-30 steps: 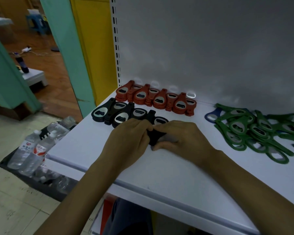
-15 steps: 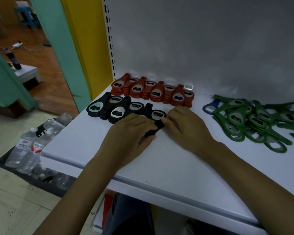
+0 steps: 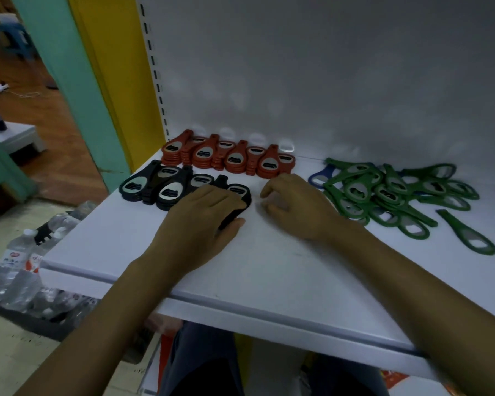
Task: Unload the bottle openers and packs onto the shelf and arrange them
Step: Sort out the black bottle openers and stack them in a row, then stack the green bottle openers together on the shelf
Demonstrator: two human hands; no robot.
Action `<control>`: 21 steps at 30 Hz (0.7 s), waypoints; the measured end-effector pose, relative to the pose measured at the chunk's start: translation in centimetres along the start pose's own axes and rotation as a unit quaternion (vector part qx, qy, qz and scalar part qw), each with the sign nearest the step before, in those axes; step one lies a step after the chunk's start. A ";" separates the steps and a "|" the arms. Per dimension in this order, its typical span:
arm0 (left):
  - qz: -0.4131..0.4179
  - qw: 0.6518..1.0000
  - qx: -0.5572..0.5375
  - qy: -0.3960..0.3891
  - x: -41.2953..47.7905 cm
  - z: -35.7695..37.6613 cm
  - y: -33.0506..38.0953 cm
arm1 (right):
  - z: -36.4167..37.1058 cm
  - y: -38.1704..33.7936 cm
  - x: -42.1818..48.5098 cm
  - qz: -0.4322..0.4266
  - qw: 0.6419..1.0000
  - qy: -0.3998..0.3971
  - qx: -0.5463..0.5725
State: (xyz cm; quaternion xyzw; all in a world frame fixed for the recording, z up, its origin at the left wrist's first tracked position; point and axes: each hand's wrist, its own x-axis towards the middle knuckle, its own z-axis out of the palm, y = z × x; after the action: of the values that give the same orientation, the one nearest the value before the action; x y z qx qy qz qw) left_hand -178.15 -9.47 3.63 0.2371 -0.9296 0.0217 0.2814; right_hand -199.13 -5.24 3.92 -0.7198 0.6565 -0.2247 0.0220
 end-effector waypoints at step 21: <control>-0.009 0.978 -0.146 -0.147 15.2 14.1 12.1 | -8.5 15.1 -10.2 0.209 0.960 0.183 -0.032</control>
State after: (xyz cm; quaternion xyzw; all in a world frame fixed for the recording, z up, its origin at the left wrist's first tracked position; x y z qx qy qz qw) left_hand -201.97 -7.69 1.08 0.2024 -0.9517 -0.1519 0.1738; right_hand -216.61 4.73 3.64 -0.5130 0.7920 -0.3223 -0.0751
